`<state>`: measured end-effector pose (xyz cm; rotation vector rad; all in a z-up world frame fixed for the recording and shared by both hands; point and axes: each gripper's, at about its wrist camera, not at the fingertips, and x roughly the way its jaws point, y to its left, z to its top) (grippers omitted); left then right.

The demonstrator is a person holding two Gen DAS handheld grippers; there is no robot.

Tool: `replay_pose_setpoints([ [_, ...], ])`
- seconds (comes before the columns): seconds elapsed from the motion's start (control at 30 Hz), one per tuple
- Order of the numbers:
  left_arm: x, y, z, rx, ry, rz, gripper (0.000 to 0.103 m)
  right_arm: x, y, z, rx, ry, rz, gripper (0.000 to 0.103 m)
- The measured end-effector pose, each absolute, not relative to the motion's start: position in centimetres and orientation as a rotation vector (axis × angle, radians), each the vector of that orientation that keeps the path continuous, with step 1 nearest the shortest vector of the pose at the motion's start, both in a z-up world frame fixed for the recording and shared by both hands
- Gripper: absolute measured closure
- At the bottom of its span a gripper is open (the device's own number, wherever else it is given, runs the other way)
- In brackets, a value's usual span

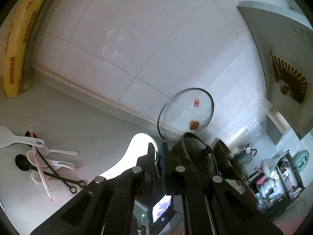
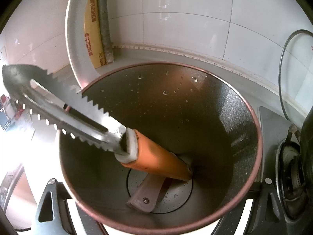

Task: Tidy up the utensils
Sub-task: 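Carry the white spoon with the left tool over the dark pot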

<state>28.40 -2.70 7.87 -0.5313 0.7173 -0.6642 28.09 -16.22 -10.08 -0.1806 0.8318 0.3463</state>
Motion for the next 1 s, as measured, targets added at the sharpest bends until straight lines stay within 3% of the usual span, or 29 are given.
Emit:
replay_pose_setpoints([
  [0.4, 27.7, -3.7, 10.3, -0.489, 0.642, -0.719, 0.098, 28.1, -16.2, -10.1, -0.182, 0.832, 0.346, 0.013],
  [1.0, 31.7, -4.4, -0.3, -0.582, 1.034, -0.572, 0.098, 28.2, -16.1, -10.2, -0.181, 0.832, 0.349, 0.013],
])
